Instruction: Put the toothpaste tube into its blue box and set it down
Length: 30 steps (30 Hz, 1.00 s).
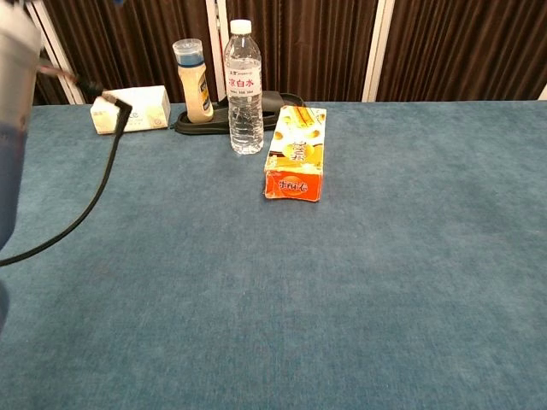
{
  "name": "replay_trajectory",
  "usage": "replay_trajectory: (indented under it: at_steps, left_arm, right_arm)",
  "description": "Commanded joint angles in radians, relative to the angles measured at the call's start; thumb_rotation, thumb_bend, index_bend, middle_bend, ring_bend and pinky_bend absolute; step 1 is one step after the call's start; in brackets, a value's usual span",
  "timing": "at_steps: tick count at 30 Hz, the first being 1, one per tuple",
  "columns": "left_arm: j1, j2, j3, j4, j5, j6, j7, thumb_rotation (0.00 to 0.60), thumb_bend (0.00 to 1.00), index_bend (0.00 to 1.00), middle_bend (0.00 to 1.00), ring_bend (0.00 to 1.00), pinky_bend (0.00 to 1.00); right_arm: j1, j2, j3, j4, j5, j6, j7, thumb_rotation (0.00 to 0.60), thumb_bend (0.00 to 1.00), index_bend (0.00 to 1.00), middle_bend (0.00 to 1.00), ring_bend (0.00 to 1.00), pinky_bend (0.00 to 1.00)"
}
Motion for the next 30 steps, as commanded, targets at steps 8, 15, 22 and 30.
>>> replay_trajectory:
  at_steps: [8,15,22,30]
  left_arm:
    - [0.116,0.023,0.140,0.117,-0.027,-0.031,0.001,0.600,0.58,0.46,0.61,0.59,0.68]
    - [0.170,0.008,0.194,0.188,-0.053,-0.065,-0.030,0.600,0.58,0.47,0.61,0.59,0.67]
    - [0.200,-0.039,0.239,0.298,-0.085,-0.148,-0.046,0.600,0.57,0.47,0.61,0.59,0.67]
    - [0.211,-0.093,0.256,0.386,-0.081,-0.190,-0.078,0.600,0.57,0.46,0.60,0.59,0.66]
  right_arm:
    - [0.016,0.019,0.018,-0.036,0.002,-0.017,-0.022,0.600,0.39,0.00,0.40,0.30,0.29]
    - [0.028,0.023,0.029,-0.076,0.012,-0.037,-0.049,0.600,0.39,0.00,0.40,0.30,0.29]
    - [0.017,0.013,0.022,-0.107,0.022,-0.045,-0.063,0.600,0.39,0.00,0.40,0.30,0.29]
    - [-0.026,-0.016,-0.010,-0.154,0.022,-0.025,-0.066,0.600,0.39,0.00,0.40,0.30,0.29]
